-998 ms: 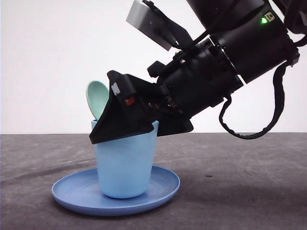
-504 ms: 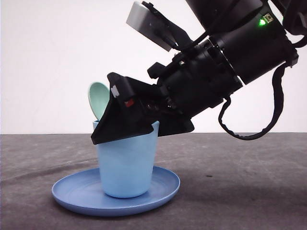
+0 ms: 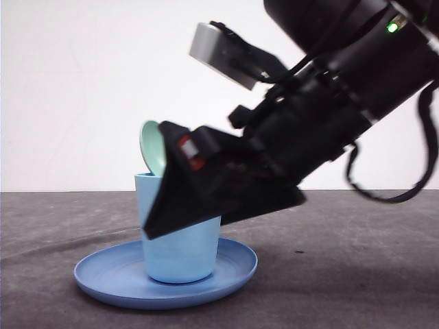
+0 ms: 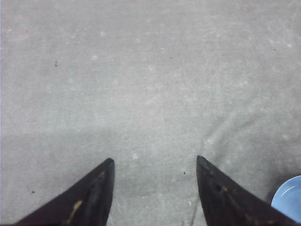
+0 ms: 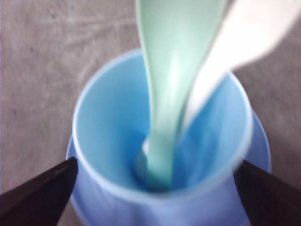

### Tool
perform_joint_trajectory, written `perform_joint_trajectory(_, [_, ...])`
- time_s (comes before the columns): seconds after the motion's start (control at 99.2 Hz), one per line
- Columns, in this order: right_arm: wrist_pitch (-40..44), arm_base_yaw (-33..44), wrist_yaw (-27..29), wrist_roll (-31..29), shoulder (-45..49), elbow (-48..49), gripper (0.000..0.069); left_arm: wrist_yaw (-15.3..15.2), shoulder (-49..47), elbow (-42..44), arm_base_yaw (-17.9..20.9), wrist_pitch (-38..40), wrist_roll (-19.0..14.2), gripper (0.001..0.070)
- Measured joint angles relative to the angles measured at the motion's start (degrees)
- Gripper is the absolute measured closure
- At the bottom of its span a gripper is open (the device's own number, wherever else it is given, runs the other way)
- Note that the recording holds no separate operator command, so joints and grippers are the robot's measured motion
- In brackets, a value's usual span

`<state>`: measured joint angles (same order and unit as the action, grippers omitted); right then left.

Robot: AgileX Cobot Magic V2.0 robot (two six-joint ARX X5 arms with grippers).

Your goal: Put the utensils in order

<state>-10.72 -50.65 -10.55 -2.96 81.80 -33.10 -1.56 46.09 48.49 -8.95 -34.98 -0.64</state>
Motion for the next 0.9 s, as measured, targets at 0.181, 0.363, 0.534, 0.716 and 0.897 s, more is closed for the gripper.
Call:
perform_joint_trajectory(0.181, [13.1,1.8,2.7,-2.0,-9.1,0.0,0.0033,0.0,0.0,0.0,0.0,0.0,0.0,0.0379])
perform_joint_trajectory(0.363, [26.1,7.4,7.1,-3.0,-20.9,-0.8,0.0033,0.0,0.0,0.0,0.0,0.0,0.0,0.0379])
perform_joint_trajectory(0.534, [37.2,17.0,9.1,-3.5,-29.1,-5.8,0.0033,0.0,0.0,0.0,0.0,0.0,0.0,0.0379])
perform_joint_trajectory(0.716, [49.2,28.2,9.0,-3.5,-30.8,-11.0,0.0033,0.0,0.0,0.0,0.0,0.0,0.0,0.0379])
perform_joint_trajectory(0.897, [55.2,37.8,8.6,-3.5,-30.7,-12.6,0.0033,0.0,0.0,0.0,0.0,-0.5,0.0,0.0379])
